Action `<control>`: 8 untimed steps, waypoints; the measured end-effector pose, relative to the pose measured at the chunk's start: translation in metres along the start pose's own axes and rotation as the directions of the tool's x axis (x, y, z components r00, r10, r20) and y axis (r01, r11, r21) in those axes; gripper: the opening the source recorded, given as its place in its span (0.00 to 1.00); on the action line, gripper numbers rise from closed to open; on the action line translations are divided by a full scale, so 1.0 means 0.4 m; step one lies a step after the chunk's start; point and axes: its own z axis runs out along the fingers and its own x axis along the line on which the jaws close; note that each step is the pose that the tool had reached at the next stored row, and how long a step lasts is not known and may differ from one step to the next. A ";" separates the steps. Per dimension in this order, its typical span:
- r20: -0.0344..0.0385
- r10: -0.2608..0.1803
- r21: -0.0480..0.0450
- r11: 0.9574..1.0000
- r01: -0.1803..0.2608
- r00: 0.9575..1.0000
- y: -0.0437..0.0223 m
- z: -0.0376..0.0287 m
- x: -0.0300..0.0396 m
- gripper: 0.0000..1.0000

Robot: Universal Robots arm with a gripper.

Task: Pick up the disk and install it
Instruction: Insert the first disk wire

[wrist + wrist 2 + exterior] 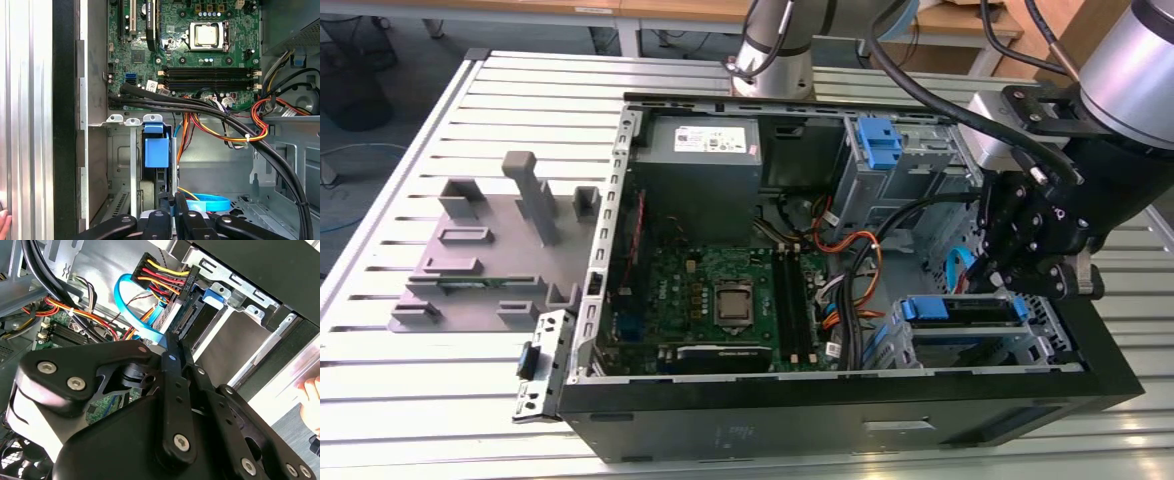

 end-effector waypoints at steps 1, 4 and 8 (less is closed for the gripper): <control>0.000 0.000 0.000 1.000 0.000 1.000 0.000 0.000 0.000 0.16; 0.000 0.000 0.000 1.000 0.000 1.000 0.000 0.000 0.001 0.16; 0.000 0.000 0.000 1.000 0.000 1.000 0.000 0.003 0.007 0.16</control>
